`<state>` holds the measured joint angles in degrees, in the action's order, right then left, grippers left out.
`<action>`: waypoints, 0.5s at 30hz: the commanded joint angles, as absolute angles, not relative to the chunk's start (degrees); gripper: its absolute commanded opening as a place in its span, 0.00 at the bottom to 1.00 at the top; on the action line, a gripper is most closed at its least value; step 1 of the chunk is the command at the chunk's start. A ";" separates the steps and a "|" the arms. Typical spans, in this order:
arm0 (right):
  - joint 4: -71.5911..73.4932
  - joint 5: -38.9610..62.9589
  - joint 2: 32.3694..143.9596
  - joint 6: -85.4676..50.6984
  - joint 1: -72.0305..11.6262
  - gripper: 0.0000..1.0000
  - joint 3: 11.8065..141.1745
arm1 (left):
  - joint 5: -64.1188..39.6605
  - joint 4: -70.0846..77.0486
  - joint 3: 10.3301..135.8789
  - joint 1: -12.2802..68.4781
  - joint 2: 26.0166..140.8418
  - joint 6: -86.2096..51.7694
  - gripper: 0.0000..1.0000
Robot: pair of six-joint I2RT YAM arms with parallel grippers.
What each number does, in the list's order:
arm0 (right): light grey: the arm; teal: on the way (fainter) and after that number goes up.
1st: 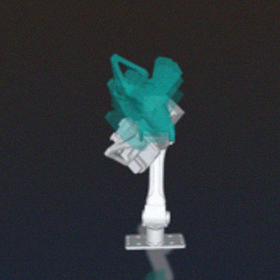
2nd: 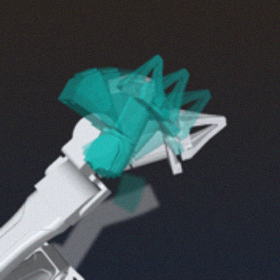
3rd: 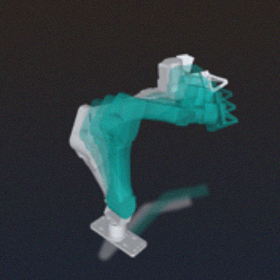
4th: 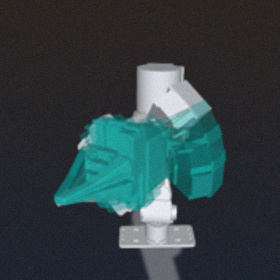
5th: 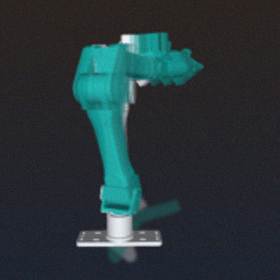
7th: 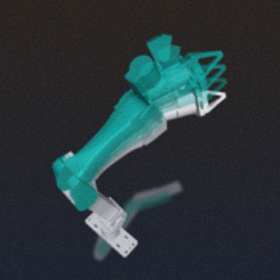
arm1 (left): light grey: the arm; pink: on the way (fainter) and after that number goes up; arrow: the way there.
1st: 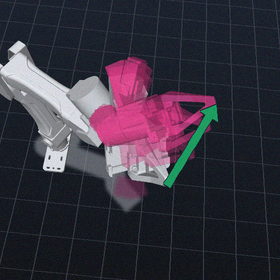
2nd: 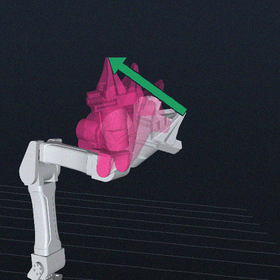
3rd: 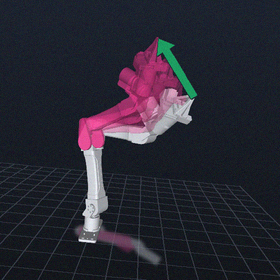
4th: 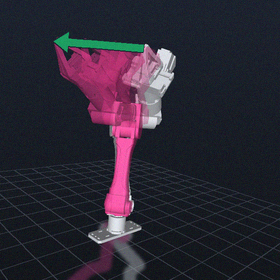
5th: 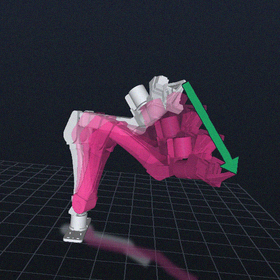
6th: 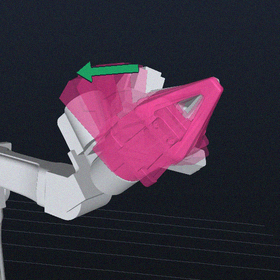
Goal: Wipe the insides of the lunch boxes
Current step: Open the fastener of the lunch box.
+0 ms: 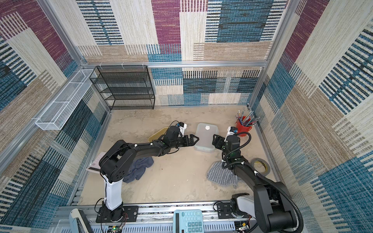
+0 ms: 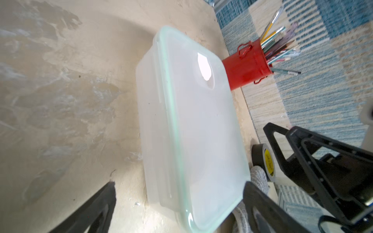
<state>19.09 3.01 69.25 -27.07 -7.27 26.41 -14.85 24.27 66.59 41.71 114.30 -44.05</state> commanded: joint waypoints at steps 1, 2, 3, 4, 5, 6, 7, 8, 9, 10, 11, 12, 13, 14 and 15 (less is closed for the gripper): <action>24.50 7.09 71.54 -25.12 -7.38 0.76 27.64 | -10.25 36.90 63.64 42.03 113.87 -50.90 1.00; 24.73 7.76 72.51 -25.44 -7.38 0.75 28.26 | -9.32 38.87 62.83 42.30 113.97 -52.03 1.00; 24.78 8.41 74.09 -25.74 -7.38 0.75 29.31 | -8.07 40.40 61.88 42.65 114.08 -53.35 1.00; 24.64 9.15 75.43 -25.84 -7.38 0.74 30.25 | -6.78 41.86 61.19 43.08 114.23 -54.26 1.00; 24.52 9.99 76.60 -25.95 -7.38 0.74 31.31 | -5.74 42.74 60.80 43.38 114.34 -55.09 1.00; 24.44 10.44 77.54 -26.02 -7.36 0.73 32.10 | -4.40 43.60 60.29 43.82 114.57 -55.96 1.00; 24.43 10.87 78.63 -26.02 -7.37 0.73 32.84 | -3.16 44.76 59.91 44.23 114.74 -56.63 1.00; 24.52 11.23 79.27 -26.06 -7.39 0.73 33.46 | -2.03 45.66 59.62 44.55 114.98 -57.30 1.00; 24.61 11.49 79.78 -26.02 -7.38 0.72 33.87 | -1.26 46.31 59.51 44.88 115.22 -57.88 1.00; 24.63 11.86 80.46 -26.00 -7.35 0.72 34.47 | -0.77 47.10 59.57 45.08 115.68 -58.70 1.00; 24.70 12.02 81.01 -25.84 -7.38 0.71 34.91 | -0.58 47.87 59.72 45.18 116.26 -59.55 1.00; 24.70 12.38 81.61 -25.80 -7.38 0.71 35.26 | -0.54 48.64 60.00 45.27 116.85 -60.51 1.00; 24.65 12.63 82.20 -25.76 -7.37 0.71 35.65 | -0.67 49.89 60.19 45.40 117.72 -61.84 0.99; 24.67 12.99 82.94 -25.71 -7.37 0.70 36.09 | -0.54 51.11 60.37 45.51 118.65 -63.19 0.99; 24.57 13.25 83.47 -25.63 -7.47 0.69 36.36 | -0.45 52.11 60.53 45.53 119.41 -64.26 1.00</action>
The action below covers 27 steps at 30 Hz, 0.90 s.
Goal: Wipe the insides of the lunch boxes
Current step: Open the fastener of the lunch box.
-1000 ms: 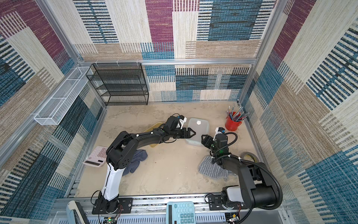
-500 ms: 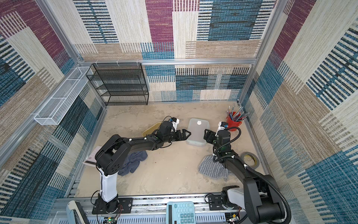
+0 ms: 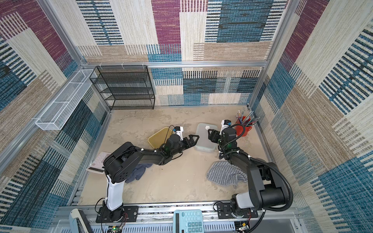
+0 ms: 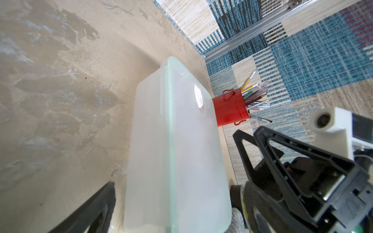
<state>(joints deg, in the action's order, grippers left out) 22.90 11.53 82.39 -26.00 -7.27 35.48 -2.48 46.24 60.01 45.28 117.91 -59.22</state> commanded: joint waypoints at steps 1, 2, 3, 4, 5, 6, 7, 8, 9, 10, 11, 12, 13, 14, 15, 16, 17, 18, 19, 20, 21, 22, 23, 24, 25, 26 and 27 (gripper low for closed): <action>24.44 13.57 84.07 -25.48 -7.47 0.67 36.68 | -0.35 53.05 60.64 45.52 120.23 -65.03 0.99; 24.11 13.70 84.57 -25.32 -7.47 0.65 37.02 | -0.05 53.70 60.72 45.53 120.80 -65.56 1.00; 23.84 13.92 84.96 -25.18 -7.47 0.63 37.22 | 0.07 53.94 60.78 45.48 121.18 -65.88 1.00; 23.69 14.24 85.44 -25.03 -7.60 0.60 37.36 | 0.30 53.95 60.89 45.53 121.39 -65.92 1.00; 23.56 14.32 85.71 -24.98 -7.58 0.59 37.35 | 0.51 53.96 60.93 45.68 121.42 -65.92 1.00; 23.48 14.33 85.94 -24.98 -7.56 0.58 37.35 | 0.67 54.16 60.98 45.66 121.54 -65.83 1.00; 23.47 14.50 86.17 -25.12 -7.56 0.57 37.20 | 0.70 54.42 61.04 45.83 121.64 -65.83 1.00; 23.55 14.59 86.38 -25.21 -7.60 0.56 37.03 | 0.70 54.58 61.16 45.88 121.70 -65.92 1.00; 23.75 14.74 86.50 -25.44 -7.65 0.54 36.86 | 0.69 54.72 61.25 46.04 121.82 -66.00 1.00; 23.98 14.86 86.73 -25.56 -7.71 0.53 36.66 | 0.70 54.77 61.41 46.12 122.10 -66.30 0.99; 23.99 14.92 86.88 -25.69 -7.81 0.52 36.61 | 0.59 54.91 61.63 46.14 122.28 -66.62 0.99; 23.95 14.77 87.05 -25.75 -7.91 0.51 36.56 | 0.40 55.24 61.90 46.12 122.81 -67.03 0.99; 23.84 14.68 87.17 -25.77 -7.95 0.50 36.64 | 0.12 55.70 62.22 46.14 123.38 -67.59 0.98; 23.77 14.68 87.32 -25.76 -7.91 0.50 36.58 | 0.00 56.08 62.53 46.14 124.02 -68.10 0.97; 23.57 14.47 87.45 -25.66 -7.91 0.49 36.58 | -0.32 56.46 62.86 46.14 124.58 -68.73 0.96; 23.37 14.37 87.62 -25.60 -8.00 0.49 36.57 | -0.35 56.83 63.09 46.14 125.20 -69.24 0.95; 23.23 14.33 87.67 -25.52 -8.00 0.49 36.63 | -0.51 57.20 63.13 46.14 125.60 -69.71 0.95; 23.04 14.16 87.79 -25.43 -8.00 0.48 36.56 | -0.61 57.70 63.35 46.14 126.00 -70.15 0.94; 22.86 14.08 87.88 -25.40 -8.00 0.48 36.56 | -0.58 58.07 63.37 46.14 126.24 -70.42 0.94; 22.77 14.06 87.91 -25.50 -8.00 0.48 36.52 | -0.63 58.25 63.56 46.14 126.43 -70.57 0.94; 22.81 14.11 88.02 -25.59 -8.00 0.48 36.48 | -0.80 58.41 63.82 46.14 126.60 -70.73 0.93; 22.79 14.11 88.15 -25.79 -8.00 0.48 36.41 | -0.92 58.58 64.10 46.14 126.77 -70.83 0.92; 22.85 14.06 88.30 -25.92 -8.05 0.48 36.30 | -1.01 58.86 64.28 46.14 126.92 -70.98 0.91; 22.85 14.13 88.48 -26.05 -8.09 0.48 36.30 | -1.23 59.22 64.54 46.14 127.07 -71.16 0.90; 22.94 14.07 88.59 -26.10 -8.08 0.48 36.21 | -1.34 59.45 64.75 46.14 127.25 -71.38 0.87; 22.98 14.10 88.72 -26.12 -8.09 0.48 36.10 | -1.61 59.82 64.92 46.13 127.43 -71.58 0.85; 23.03 13.98 88.85 -26.12 -8.04 0.48 36.05 | -1.83 60.22 65.04 46.14 127.59 -71.84 0.83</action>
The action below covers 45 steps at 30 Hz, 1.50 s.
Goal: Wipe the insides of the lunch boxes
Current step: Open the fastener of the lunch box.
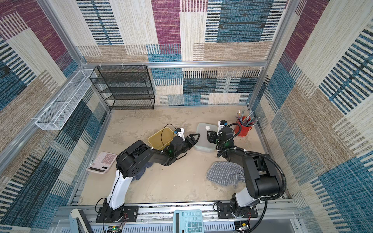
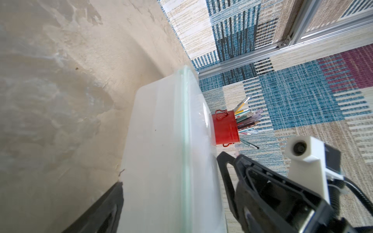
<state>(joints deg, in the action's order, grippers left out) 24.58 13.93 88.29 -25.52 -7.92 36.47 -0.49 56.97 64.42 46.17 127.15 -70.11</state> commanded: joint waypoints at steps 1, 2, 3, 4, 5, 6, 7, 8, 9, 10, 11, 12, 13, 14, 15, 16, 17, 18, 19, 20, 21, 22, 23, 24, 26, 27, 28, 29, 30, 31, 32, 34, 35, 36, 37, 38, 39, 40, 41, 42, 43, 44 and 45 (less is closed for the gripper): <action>22.94 13.68 89.00 -26.15 -8.07 0.48 36.04 | -2.00 60.72 65.13 46.14 127.84 -72.25 0.81; 22.78 13.34 89.16 -26.14 -8.09 0.48 36.12 | -2.18 61.10 65.13 46.14 128.01 -72.74 0.80; 22.58 13.21 89.33 -26.16 -8.08 0.48 36.22 | -2.16 61.21 65.13 46.10 128.18 -73.24 0.80; 22.54 13.07 89.53 -26.19 -8.09 0.48 36.29 | -2.11 61.43 65.13 46.18 128.38 -73.64 0.80; 22.50 13.01 89.60 -26.33 -8.09 0.48 36.31 | -2.12 61.59 65.13 46.15 128.59 -74.06 0.80; 22.42 12.92 89.70 -26.43 -8.21 0.48 36.25 | -2.11 61.89 65.13 46.16 128.79 -74.47 0.79; 22.34 12.82 89.82 -26.55 -8.18 0.48 36.30 | -1.96 62.40 64.94 46.15 128.94 -74.90 0.79; 22.25 12.66 89.90 -26.69 -8.17 0.48 36.30 | -1.85 63.01 64.84 46.16 129.10 -75.17 0.78; 22.08 12.58 89.98 -26.64 -8.29 0.48 36.31 | -1.70 63.64 64.72 46.15 129.11 -75.41 0.77; 21.93 12.34 90.06 -26.65 -8.28 0.48 36.36 | -1.61 63.96 64.52 46.18 129.07 -75.71 0.77; 21.82 12.22 90.01 -26.67 -8.26 0.48 36.30 | -1.58 63.98 64.51 46.16 128.96 -75.76 0.76; 21.71 12.13 90.24 -26.71 -8.26 0.48 36.30 | -1.58 63.79 64.51 46.21 128.69 -75.84 0.76; 21.61 11.99 90.30 -26.64 -8.37 0.47 36.32 | -1.61 63.72 64.44 46.23 128.38 -75.92 0.75; 21.53 11.87 90.42 -26.67 -8.35 0.47 36.30 | -1.43 63.72 64.36 46.26 128.14 -76.05 0.74; 21.53 11.80 90.52 -26.71 -8.41 0.47 36.40 | -1.04 64.02 64.10 46.38 127.93 -76.24 0.74; 21.45 11.53 90.68 -26.79 -8.48 0.47 36.43 | -0.69 64.36 63.83 46.47 127.72 -76.58 0.73; 21.40 11.34 90.82 -26.82 -8.51 0.46 36.35 | -0.37 64.59 63.53 46.50 127.63 -76.80 0.73; 21.36 11.17 91.00 -27.00 -8.61 0.46 36.30 | -0.16 64.97 63.38 46.55 127.61 -77.19 0.72; 21.27 10.85 91.19 -27.20 -8.68 0.45 36.30 | -0.05 65.43 63.29 46.54 127.75 -77.55 0.72; 21.27 10.75 91.22 -27.37 -8.74 0.45 36.18 | 0.02 65.82 63.29 46.57 127.92 -77.92 0.71; 21.42 10.41 91.25 -27.74 -8.81 0.45 35.99 | 0.09 66.18 63.28 46.60 128.17 -78.33 0.71; 21.60 10.23 91.32 -27.90 -8.93 0.45 35.79 | 0.17 66.53 63.36 46.65 128.39 -78.74 0.70; 21.79 10.07 91.40 -28.12 -9.05 0.45 35.61 | 0.32 66.92 63.37 46.73 128.67 -79.11 0.70; 21.80 9.79 91.45 -28.33 -9.21 0.45 35.51 | 0.58 67.31 63.41 46.82 128.95 -79.47 0.70; 21.71 9.40 91.59 -28.63 -9.31 0.45 35.45 | 1.15 68.29 63.29 47.16 129.32 -79.88 0.69; 21.79 9.32 91.58 -28.81 -9.32 0.44 35.49 | 1.66 68.70 63.11 47.39 129.37 -79.97 0.69; 21.84 9.23 91.54 -28.89 -9.27 0.45 35.43 | 2.11 69.00 62.88 47.59 129.37 -80.10 0.69; 21.85 9.35 91.58 -28.91 -9.32 0.45 35.51 | 2.73 69.35 62.61 47.93 129.37 -80.03 0.69; 21.88 9.40 91.58 -28.99 -9.40 0.45 35.58 | 3.36 69.75 62.33 48.15 129.37 -80.06 0.70; 21.88 9.34 91.59 -29.03 -9.40 0.45 35.64 | 4.12 70.02 62.04 48.54 129.36 -80.06 0.70; 21.97 9.33 91.66 -29.04 -9.36 0.45 35.61 | 4.70 70.35 61.82 48.72 129.45 -79.98 0.71; 22.23 9.49 91.91 -29.09 -9.40 0.45 35.68 | 5.75 71.51 61.40 49.07 129.82 -80.17 0.71; 22.32 9.58 92.06 -29.20 -9.49 0.45 35.68 | 6.15 72.20 61.28 49.28 130.10 -80.36 0.71; 22.48 9.61 92.17 -29.18 -9.48 0.45 35.68 | 6.43 72.65 61.25 49.30 130.21 -80.53 0.71; 22.58 9.58 92.27 -29.29 -9.54 0.45 35.66 | 6.83 72.90 61.01 49.46 130.29 -80.62 0.71; 22.72 9.64 92.49 -29.20 -9.54 0.45 35.60 | 7.38 72.86 60.77 49.63 130.26 -80.56 0.72; 22.77 9.68 92.63 -29.20 -9.62 0.45 35.60 | 7.88 72.80 60.50 49.76 130.15 -80.39 0.73; 22.77 9.74 92.78 -29.12 -9.62 0.44 35.60 | 8.23 72.88 60.32 49.96 130.14 -80.11 0.73; 22.85 9.60 92.77 -29.06 -9.63 0.44 35.57 | 8.49 73.01 60.21 50.08 130.16 -80.07 0.74; 22.77 9.58 92.75 -28.92 -9.67 0.44 35.52 | 8.54 73.16 60.18 50.09 130.16 -80.00 0.74; 22.63 9.51 92.72 -28.89 -9.67 0.44 35.45 | 8.63 73.37 60.20 50.08 130.23 -80.07 0.74; 22.52 9.49 92.53 -28.79 -9.67 0.44 35.42 | 8.75 73.72 60.13 50.08 130.15 -80.13 0.74; 22.35 9.45 92.42 -28.70 -9.62 0.44 35.35 | 9.01 74.13 60.03 50.20 130.00 -80.03 0.74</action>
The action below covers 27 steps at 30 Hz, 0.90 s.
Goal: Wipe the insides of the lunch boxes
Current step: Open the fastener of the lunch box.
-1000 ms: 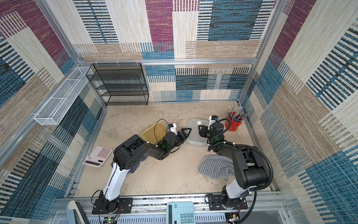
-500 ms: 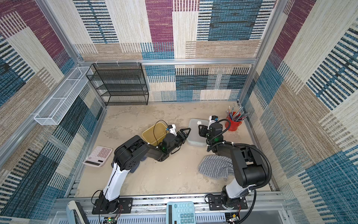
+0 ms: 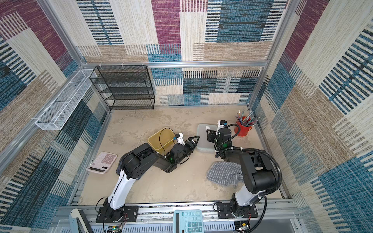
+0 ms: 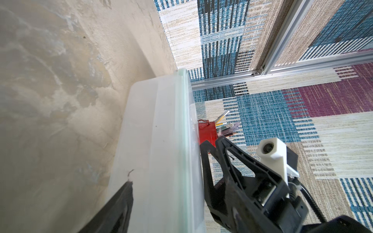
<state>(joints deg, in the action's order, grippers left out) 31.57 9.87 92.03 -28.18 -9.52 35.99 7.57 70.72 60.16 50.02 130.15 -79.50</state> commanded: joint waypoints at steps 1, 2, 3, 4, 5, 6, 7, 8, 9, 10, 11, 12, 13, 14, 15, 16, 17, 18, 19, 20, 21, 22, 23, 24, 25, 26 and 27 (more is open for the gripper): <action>22.25 9.39 92.18 -28.65 -9.67 0.44 35.24 | 9.34 74.25 59.87 50.35 129.71 -79.74 0.74; 22.24 9.42 91.94 -28.65 -9.67 0.44 35.05 | 10.00 74.10 59.60 50.62 129.27 -79.35 0.74; 22.23 9.50 91.78 -28.76 -9.65 0.44 34.99 | 10.70 74.27 59.30 50.86 128.86 -78.88 0.74; 22.24 9.64 91.68 -28.76 -9.66 0.44 34.88 | 11.80 74.57 58.84 51.37 128.53 -78.31 0.74; 22.15 9.75 91.59 -28.83 -9.67 0.45 34.89 | 12.69 74.79 58.44 51.64 128.28 -78.02 0.74; 22.10 9.82 91.35 -28.87 -9.66 0.45 34.89 | 13.29 75.17 58.12 51.81 128.15 -77.87 0.74; 21.98 9.93 91.19 -28.68 -9.67 0.46 34.89 | 13.52 75.36 57.93 51.85 128.28 -78.07 0.74; 21.85 10.10 90.89 -28.51 -9.60 0.48 35.02 | 13.53 75.68 57.83 51.87 128.45 -78.37 0.74; 21.36 10.07 90.23 -28.31 -9.66 0.53 35.14 | 13.75 76.19 57.75 51.85 128.73 -78.49 0.74; 20.64 9.86 89.05 -27.99 -9.66 0.61 35.43 | 13.80 76.48 57.69 51.79 128.91 -78.74 0.74; 19.77 9.54 87.74 -27.55 -9.66 0.67 35.70 | 13.88 76.55 57.68 51.79 129.02 -78.83 0.74; 18.63 8.87 86.25 -27.24 -9.62 0.71 35.98 | 13.82 76.50 57.72 51.77 129.15 -78.70 0.74; 17.50 8.22 84.31 -26.87 -9.67 0.75 36.24 | 13.80 76.34 57.81 51.77 129.12 -78.61 0.74; 16.36 7.31 82.49 -26.64 -9.67 0.79 36.47 | 13.78 76.17 57.98 51.77 129.11 -78.45 0.74; 15.21 6.28 80.83 -26.48 -9.67 0.83 36.56 | 13.56 76.04 58.16 51.77 129.09 -78.34 0.74; 14.37 5.31 78.61 -26.48 -9.59 0.87 36.48 | 13.30 75.70 58.40 51.72 129.11 -78.30 0.74; 13.67 4.41 77.05 -26.50 -9.58 0.90 36.38 | 13.15 75.46 58.46 51.65 129.05 -78.22 0.74; 13.01 3.39 75.46 -26.46 -9.55 0.94 36.14 | 13.10 75.17 58.58 51.62 129.02 -78.22 0.74; 12.60 2.78 74.38 -26.39 -9.49 0.96 35.87 | 13.08 75.02 58.63 51.55 129.02 -78.09 0.74; 12.28 2.47 73.73 -26.07 -9.33 0.97 35.65 | 13.01 74.90 58.62 51.56 129.03 -78.12 0.74; 11.89 2.55 73.63 -25.81 -9.04 0.98 35.58 | 13.03 74.86 58.56 51.56 129.02 -78.22 0.74; 11.09 2.58 73.86 -25.53 -8.65 0.98 35.58 | 13.01 74.96 58.54 51.54 129.15 -78.27 0.74; 10.27 2.95 74.23 -25.49 -7.93 0.98 35.48 | 13.01 75.09 58.45 51.53 129.11 -78.36 0.74; 9.82 3.41 74.34 -25.78 -7.18 0.97 35.22 | 13.02 75.15 58.43 51.59 129.18 -78.42 0.74; 9.95 4.23 74.18 -26.08 -6.27 0.97 34.60 | 13.01 75.15 58.27 51.52 129.12 -78.57 0.74; 10.31 5.18 73.83 -26.47 -5.39 0.97 33.62 | 13.08 75.18 58.19 51.53 129.16 -78.57 0.74; 10.50 5.59 73.41 -26.77 -4.69 0.97 32.90 | 13.11 75.11 58.10 51.51 129.18 -78.65 0.74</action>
